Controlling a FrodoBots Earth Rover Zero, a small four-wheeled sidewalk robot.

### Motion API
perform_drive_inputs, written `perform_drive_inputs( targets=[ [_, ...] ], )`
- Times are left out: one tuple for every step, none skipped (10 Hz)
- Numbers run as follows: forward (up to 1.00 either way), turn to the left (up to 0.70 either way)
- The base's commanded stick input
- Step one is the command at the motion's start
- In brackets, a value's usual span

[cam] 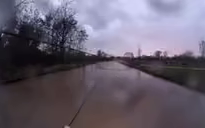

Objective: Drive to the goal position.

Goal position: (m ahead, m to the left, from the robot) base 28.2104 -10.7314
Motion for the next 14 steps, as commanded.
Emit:
perform_drive_inputs(
  targets=[
    [0.70, -0.09],
    [0.70, 0.00],
    [0.70, 0.00],
    [0.70, 0.00],
    [0.70, -0.02],
    [0.70, -0.03],
    [0.70, -0.15],
    [0.70, -0.35],
    [0.70, -0.34],
    [0.70, -0.32],
    [0.70, -0.31],
    [0.70, 0.00],
    [0.70, 0.00],
    [0.70, 0.00]
  ],
)
